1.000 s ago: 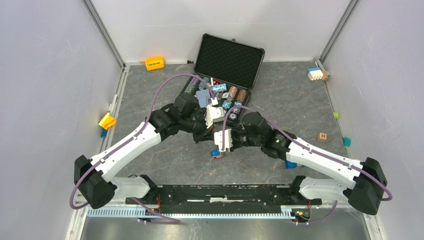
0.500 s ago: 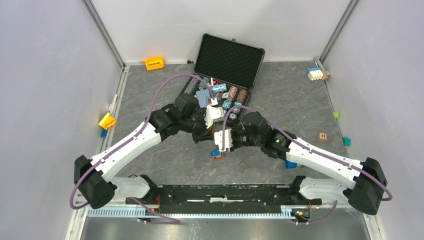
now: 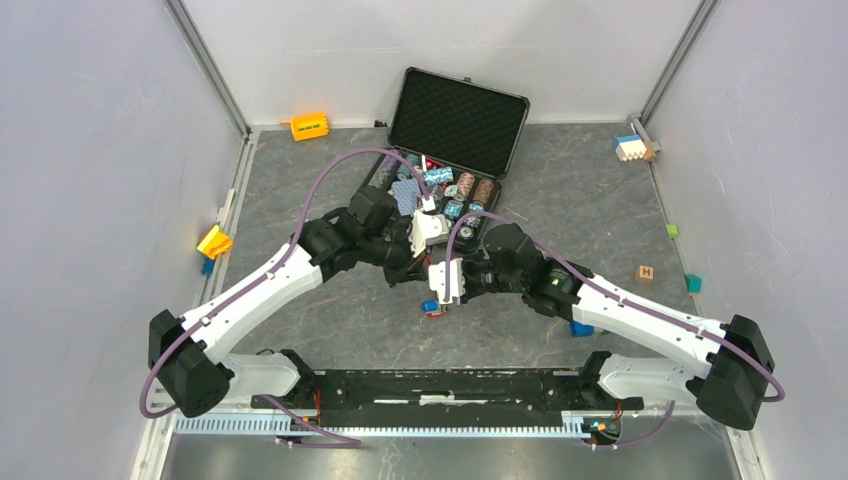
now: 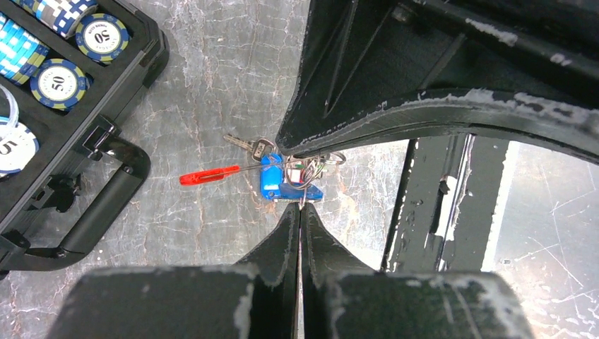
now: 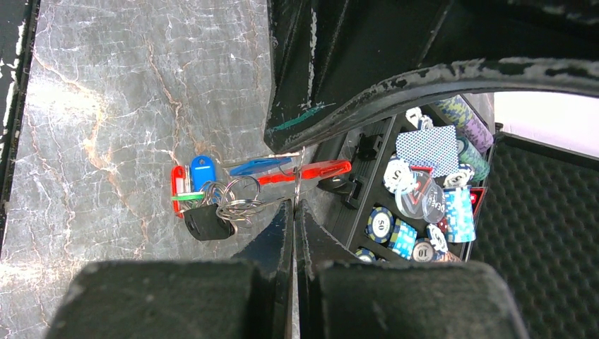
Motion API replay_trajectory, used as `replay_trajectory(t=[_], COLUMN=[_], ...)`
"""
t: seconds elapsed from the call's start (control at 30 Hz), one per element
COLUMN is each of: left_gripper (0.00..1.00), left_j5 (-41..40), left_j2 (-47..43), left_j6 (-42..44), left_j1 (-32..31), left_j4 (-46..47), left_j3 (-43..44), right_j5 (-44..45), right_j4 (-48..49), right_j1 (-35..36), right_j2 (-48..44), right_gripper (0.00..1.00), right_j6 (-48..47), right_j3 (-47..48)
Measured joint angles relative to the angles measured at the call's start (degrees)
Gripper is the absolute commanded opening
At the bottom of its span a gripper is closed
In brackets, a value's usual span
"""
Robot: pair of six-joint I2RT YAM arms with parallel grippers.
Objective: Put the keys on the keyring
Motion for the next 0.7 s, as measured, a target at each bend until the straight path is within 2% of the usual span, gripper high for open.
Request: replay_trajectory(t=[0.7], left_gripper=[0.02], left_j5=[1.5], left_j2=[1.7], left_j6=[0.3], left_j1=[-0.3], left_j4=[-0.2], left_j3=[1.2], right_j5=[-0.5], right_j4=[0.1], right_j1=[0.0], right_j2=[0.0], right_gripper=[0.00], right_j6=[0.0], right_j3=[0.0])
